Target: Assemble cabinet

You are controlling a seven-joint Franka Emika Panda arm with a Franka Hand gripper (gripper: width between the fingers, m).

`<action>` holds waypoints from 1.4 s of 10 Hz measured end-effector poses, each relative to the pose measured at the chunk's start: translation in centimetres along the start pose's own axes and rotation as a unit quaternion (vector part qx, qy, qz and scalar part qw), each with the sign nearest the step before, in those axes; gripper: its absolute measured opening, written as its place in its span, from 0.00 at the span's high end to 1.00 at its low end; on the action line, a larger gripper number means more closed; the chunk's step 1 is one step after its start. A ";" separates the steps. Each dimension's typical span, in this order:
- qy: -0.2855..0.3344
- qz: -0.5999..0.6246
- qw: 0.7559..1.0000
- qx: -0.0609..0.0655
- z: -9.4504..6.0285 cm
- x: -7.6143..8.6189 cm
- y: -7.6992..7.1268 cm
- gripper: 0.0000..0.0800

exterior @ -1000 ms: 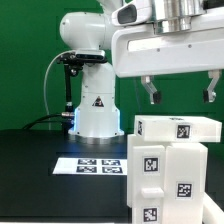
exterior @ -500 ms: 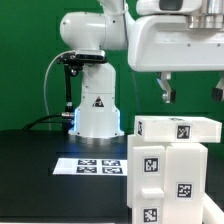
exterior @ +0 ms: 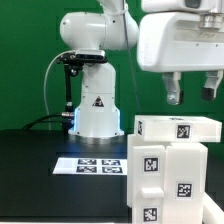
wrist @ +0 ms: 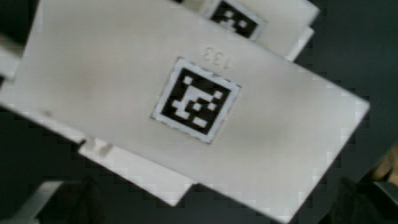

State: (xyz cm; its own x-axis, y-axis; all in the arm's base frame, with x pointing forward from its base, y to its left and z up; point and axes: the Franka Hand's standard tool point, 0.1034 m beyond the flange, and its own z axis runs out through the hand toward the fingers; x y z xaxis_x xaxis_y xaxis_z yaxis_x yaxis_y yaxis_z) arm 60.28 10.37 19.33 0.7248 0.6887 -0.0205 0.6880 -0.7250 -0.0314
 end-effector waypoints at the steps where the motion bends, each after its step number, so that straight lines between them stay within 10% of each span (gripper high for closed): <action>1: -0.004 -0.064 0.998 -0.002 0.1 -0.1 0.1 0.19; 5: -0.004 -0.161 0.987 -0.002 0.1 -0.3 0.4 0.19; 8: -0.010 -0.346 0.938 -0.029 0.3 -0.2 0.8 0.19; 12: -0.027 -0.486 0.873 -0.023 1.4 -1.0 1.5 0.19; 14: -0.031 -0.471 0.881 -0.016 2.2 -1.8 1.3 0.19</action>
Offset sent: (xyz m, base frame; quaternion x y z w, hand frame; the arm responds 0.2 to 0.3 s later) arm 0.0000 0.0000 0.0000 0.0000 0.0000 -0.1938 0.9810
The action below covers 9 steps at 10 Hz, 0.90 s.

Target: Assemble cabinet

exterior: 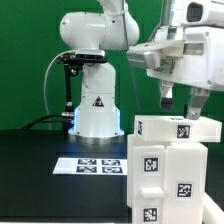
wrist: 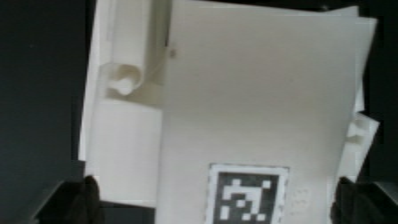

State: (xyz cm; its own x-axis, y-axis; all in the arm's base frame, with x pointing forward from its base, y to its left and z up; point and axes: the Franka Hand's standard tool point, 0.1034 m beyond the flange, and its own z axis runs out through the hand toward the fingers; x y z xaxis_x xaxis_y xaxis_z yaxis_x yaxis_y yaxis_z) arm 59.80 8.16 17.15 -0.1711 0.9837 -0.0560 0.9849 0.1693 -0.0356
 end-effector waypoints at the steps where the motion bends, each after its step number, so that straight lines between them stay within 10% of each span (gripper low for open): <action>1: 0.000 0.009 1.000 0.002 0.1 -0.1 -0.3 0.19; 9: 0.000 0.039 0.999 0.018 1.8 0.3 -1.1 0.19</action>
Offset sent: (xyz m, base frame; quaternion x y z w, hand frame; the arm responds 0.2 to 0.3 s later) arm -0.0147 0.0067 -0.0017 0.0021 0.0089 0.0173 0.9998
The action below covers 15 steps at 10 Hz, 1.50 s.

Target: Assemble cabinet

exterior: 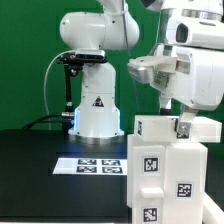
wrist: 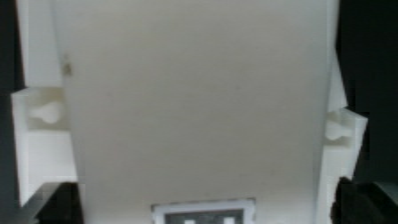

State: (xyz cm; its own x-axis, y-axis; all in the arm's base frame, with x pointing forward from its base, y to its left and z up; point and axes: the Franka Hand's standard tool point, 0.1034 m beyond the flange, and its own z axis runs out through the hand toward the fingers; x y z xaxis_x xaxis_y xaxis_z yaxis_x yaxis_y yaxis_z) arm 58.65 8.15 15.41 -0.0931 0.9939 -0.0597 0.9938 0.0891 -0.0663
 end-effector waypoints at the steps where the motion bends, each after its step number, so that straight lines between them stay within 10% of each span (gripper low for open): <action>1: -0.002 -0.004 1.000 -0.001 -0.2 -0.2 0.2 0.19; 2: -0.005 -0.009 1.000 -0.003 -0.5 -0.5 0.4 0.32; 9: -0.004 0.121 0.993 -0.002 -0.4 -0.7 0.3 0.31; 12: -0.005 0.308 0.951 0.023 -0.2 -0.9 -0.5 0.31; 15: -0.003 0.425 0.905 0.022 -0.3 -0.8 -0.5 0.31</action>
Offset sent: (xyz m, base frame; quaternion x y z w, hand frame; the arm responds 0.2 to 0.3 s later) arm 0.0000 0.0000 0.0000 0.0000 0.0000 0.0650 0.9979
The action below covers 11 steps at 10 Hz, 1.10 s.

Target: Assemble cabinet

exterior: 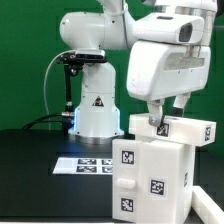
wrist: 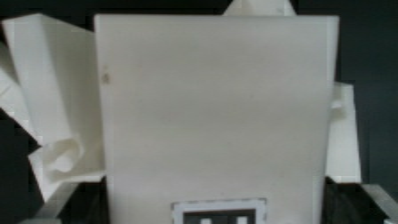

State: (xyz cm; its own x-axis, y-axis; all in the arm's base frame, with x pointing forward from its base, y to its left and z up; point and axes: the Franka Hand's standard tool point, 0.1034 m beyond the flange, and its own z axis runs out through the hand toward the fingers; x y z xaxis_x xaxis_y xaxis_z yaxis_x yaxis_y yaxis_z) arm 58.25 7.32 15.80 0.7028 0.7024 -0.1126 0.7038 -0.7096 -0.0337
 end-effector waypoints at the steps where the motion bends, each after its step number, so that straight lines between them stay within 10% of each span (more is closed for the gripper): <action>1: 0.000 0.033 0.999 0.000 0.0 0.0 0.0 0.31; 3: 0.002 0.103 0.995 0.002 -0.1 0.1 -0.1 0.31; 6: 0.019 0.289 0.956 0.051 0.2 -0.2 -0.2 0.31; 11: 0.017 0.432 0.900 0.054 0.0 0.2 -0.3 0.31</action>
Offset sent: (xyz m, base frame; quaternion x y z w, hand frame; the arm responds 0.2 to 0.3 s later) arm -0.0149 -0.0074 -0.0011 0.0360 0.0293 0.3008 0.9525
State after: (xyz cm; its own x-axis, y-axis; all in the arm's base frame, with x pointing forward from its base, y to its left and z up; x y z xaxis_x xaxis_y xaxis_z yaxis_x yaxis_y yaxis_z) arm 58.17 7.68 15.82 0.9871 -0.1138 -0.1129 -0.1194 -0.9919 -0.0436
